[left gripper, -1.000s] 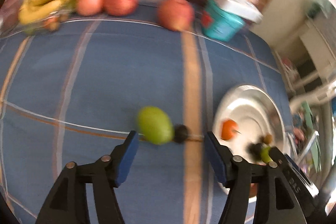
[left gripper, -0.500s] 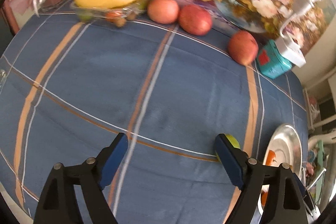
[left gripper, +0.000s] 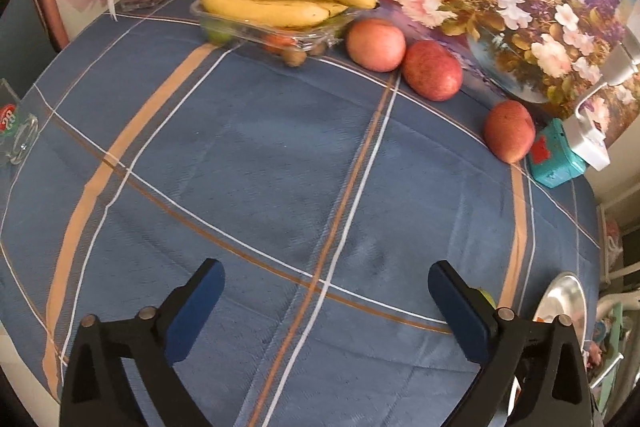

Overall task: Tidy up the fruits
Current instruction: 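Withdraw both open grippers from the steel plate toward the remaining fruit, then grasp the last green pear with the left gripper while the right gripper grasps a dark plum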

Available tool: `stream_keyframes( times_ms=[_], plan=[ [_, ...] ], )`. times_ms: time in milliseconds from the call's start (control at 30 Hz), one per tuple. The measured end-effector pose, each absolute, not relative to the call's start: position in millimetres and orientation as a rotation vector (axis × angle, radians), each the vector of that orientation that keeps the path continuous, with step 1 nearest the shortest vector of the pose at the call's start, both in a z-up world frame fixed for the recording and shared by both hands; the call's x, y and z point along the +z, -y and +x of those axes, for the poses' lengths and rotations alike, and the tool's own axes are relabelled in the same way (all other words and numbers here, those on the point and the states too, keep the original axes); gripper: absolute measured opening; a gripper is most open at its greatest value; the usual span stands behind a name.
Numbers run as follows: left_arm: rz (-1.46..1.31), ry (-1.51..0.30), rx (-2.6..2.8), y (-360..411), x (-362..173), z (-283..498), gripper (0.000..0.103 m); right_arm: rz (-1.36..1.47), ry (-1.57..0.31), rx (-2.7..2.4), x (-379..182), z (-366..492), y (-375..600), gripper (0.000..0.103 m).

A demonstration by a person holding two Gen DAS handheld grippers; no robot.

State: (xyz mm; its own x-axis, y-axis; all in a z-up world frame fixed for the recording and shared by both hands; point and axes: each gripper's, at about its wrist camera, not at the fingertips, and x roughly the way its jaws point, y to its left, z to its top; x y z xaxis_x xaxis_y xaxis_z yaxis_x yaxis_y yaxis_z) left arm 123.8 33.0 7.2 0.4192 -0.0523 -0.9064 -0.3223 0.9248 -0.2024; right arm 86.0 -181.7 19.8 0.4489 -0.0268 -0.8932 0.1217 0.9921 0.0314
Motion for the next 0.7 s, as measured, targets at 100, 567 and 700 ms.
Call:
stream_keyframes(
  times_ms=[100,567,700],
  plan=[
    [-0.361,-1.124,0.185,-32,5,126,0.103,0.086,-1.098,-0.095,16,86,181,0.089],
    [-0.345,-1.113,0.068,7,-9,141,0.103,0.125,-1.079,-0.187,6,86,218,0.097],
    [-0.372,-1.141,0.008,21,-19,146,0.103,0.15,-1.06,-0.216,8,85,232,0.097]
  ],
)
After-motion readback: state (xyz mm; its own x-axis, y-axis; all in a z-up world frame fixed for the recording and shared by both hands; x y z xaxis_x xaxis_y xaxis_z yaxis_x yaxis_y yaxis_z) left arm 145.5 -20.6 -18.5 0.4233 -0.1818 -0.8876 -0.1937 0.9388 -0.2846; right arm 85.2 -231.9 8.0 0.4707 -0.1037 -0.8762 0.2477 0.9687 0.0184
